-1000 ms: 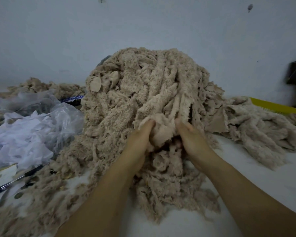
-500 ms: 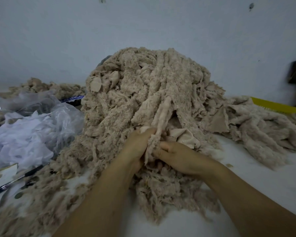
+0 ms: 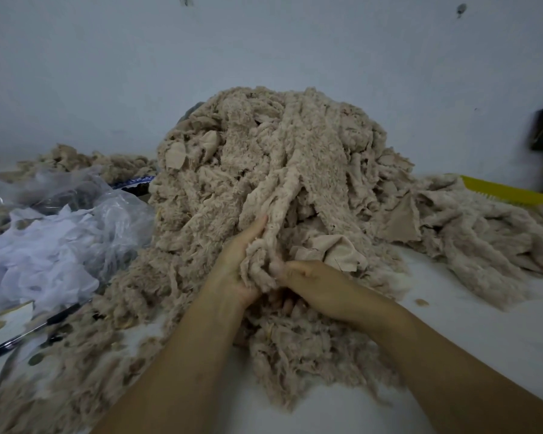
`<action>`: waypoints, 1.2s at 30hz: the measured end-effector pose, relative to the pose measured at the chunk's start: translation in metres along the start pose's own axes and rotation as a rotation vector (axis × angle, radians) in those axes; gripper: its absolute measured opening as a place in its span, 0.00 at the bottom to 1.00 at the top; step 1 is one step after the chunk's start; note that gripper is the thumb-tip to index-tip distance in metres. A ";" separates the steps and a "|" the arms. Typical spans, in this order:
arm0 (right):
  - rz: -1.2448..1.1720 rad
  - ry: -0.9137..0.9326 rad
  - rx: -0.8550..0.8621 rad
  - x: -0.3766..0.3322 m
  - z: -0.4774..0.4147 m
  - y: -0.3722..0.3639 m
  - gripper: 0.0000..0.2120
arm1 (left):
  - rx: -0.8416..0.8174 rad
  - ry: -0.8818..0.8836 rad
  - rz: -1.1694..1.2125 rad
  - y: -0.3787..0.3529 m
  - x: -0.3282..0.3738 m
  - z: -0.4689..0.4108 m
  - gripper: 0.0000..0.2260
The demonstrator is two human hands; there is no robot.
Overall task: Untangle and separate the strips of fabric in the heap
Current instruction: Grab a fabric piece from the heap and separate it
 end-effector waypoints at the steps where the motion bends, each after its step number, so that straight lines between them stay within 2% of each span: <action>1: -0.059 -0.013 0.082 0.003 0.000 0.010 0.30 | -0.014 -0.014 -0.015 -0.003 0.001 0.000 0.13; 4: -0.314 -0.022 0.290 0.009 0.001 0.036 0.33 | -0.035 -0.172 -0.203 -0.005 0.010 0.002 0.13; 6: -0.390 -0.017 0.325 0.010 0.001 0.040 0.36 | -0.034 -0.281 -0.439 -0.013 0.014 0.007 0.08; 8: -0.392 0.015 0.341 0.008 0.000 0.042 0.32 | -0.033 -0.339 -0.642 -0.021 0.013 0.012 0.08; 10: -0.363 0.060 0.361 0.005 0.001 0.043 0.23 | -0.015 -0.366 -0.695 -0.023 0.012 0.014 0.11; 12: -0.342 0.078 0.384 0.002 0.002 0.045 0.16 | 0.011 -0.351 -0.556 -0.019 0.013 0.014 0.11; 16: -0.284 0.043 0.478 0.007 0.005 0.058 0.17 | -0.021 -0.204 -0.167 -0.011 0.005 0.005 0.17; 20: -0.270 0.087 0.485 0.001 0.005 0.059 0.16 | -0.018 -0.101 0.040 -0.009 -0.002 0.004 0.23; 22: -0.275 0.109 0.462 0.000 0.005 0.057 0.16 | -0.019 -0.076 0.071 -0.010 -0.002 0.006 0.22; 24: -0.266 0.110 0.439 -0.001 0.005 0.055 0.16 | 0.021 -0.071 0.034 -0.003 0.000 0.005 0.18; 27: -0.247 0.095 0.363 0.000 0.003 0.049 0.15 | -0.004 -0.009 0.045 -0.003 -0.003 0.005 0.20; 31: -0.085 0.128 0.280 -0.007 0.000 0.037 0.15 | -0.016 0.031 0.040 0.000 -0.011 -0.002 0.20; 36: 0.085 0.096 0.078 -0.011 -0.002 0.011 0.16 | -0.021 0.075 -0.010 0.009 -0.015 -0.009 0.22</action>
Point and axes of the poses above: each hand's wrist, its own z-axis away from the middle knuckle, its own y-axis out of the back of the hand, x = y × z, the point moved 9 cm from there along -z, towards the middle knuckle, and after that the axes turned 5 degrees about -x, right-handed, at the moved point
